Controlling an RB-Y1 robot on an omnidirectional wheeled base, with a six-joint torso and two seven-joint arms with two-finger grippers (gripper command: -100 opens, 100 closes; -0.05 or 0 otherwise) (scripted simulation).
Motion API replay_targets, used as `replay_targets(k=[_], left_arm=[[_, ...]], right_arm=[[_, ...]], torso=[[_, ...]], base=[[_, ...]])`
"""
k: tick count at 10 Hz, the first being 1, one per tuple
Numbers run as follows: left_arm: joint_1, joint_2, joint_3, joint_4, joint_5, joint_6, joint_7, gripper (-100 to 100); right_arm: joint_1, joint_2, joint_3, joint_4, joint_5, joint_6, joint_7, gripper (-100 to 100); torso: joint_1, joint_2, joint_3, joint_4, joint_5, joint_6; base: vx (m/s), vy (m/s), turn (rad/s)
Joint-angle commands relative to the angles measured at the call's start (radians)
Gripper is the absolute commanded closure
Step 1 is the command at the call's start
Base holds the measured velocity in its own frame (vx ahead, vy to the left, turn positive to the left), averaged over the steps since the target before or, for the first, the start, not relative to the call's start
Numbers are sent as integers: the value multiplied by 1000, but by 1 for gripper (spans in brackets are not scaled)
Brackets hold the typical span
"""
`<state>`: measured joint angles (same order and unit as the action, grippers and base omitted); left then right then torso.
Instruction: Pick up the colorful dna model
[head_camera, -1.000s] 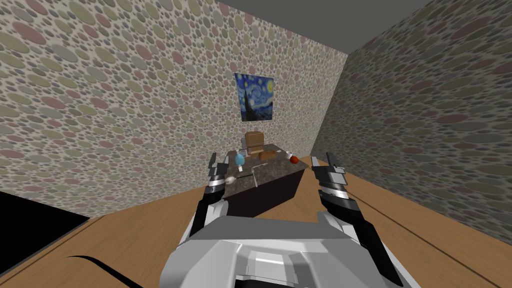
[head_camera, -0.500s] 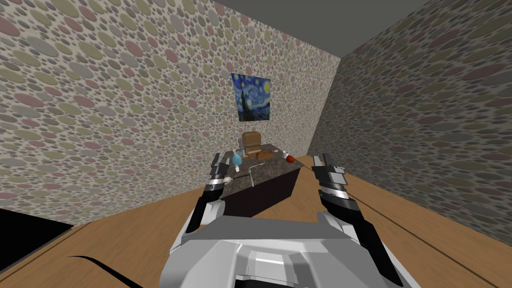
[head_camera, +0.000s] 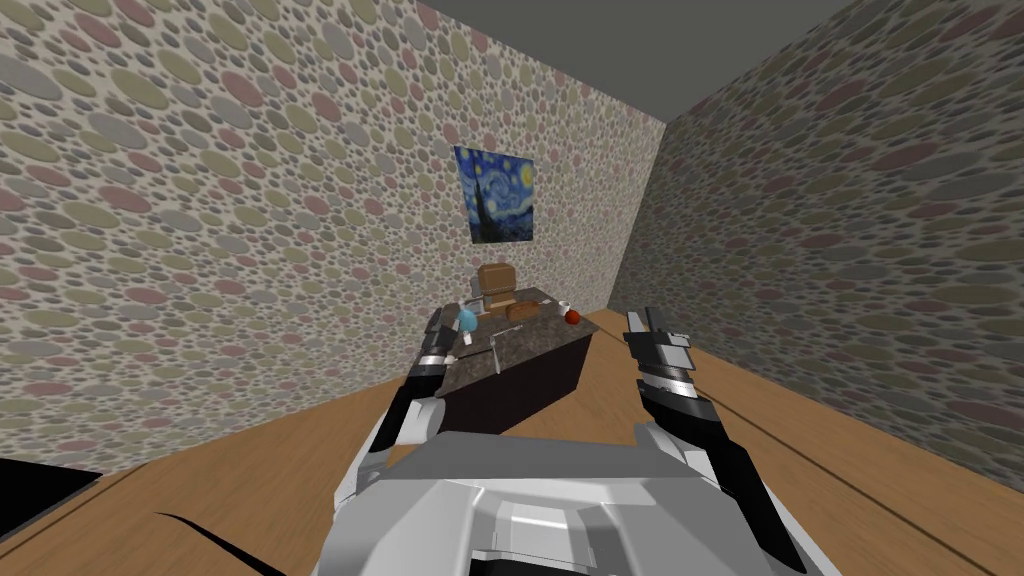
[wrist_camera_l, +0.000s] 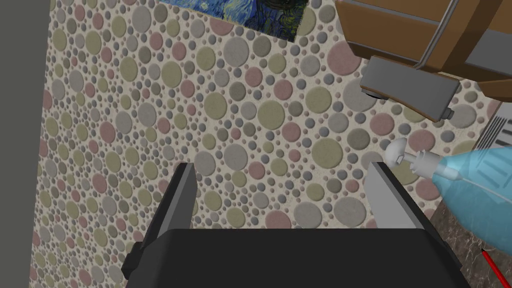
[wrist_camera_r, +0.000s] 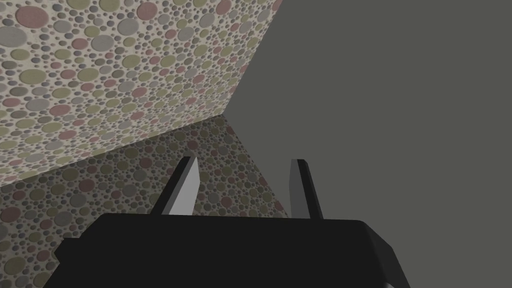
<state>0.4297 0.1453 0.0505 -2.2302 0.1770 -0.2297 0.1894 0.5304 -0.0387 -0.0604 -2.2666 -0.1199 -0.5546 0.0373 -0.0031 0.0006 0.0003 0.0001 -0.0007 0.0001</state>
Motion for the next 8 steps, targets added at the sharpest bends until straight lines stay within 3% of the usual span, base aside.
replay_targets(k=[1, 8], left_arm=[[-3, 5, 6, 3, 4, 32, 4, -100], [-42, 58, 74, 41, 48, 226, 39, -100]], right_arm=[[0, 0, 0, 0, 0, 0, 0, 0], [0, 0, 0, 0, 0, 0, 0, 0]], torso=[[0, 0, 0, 0, 0, 0], [-1, 0, 0, 0, 0, 0]], base=[[-4, -48, -37], [1, -64, -65]])
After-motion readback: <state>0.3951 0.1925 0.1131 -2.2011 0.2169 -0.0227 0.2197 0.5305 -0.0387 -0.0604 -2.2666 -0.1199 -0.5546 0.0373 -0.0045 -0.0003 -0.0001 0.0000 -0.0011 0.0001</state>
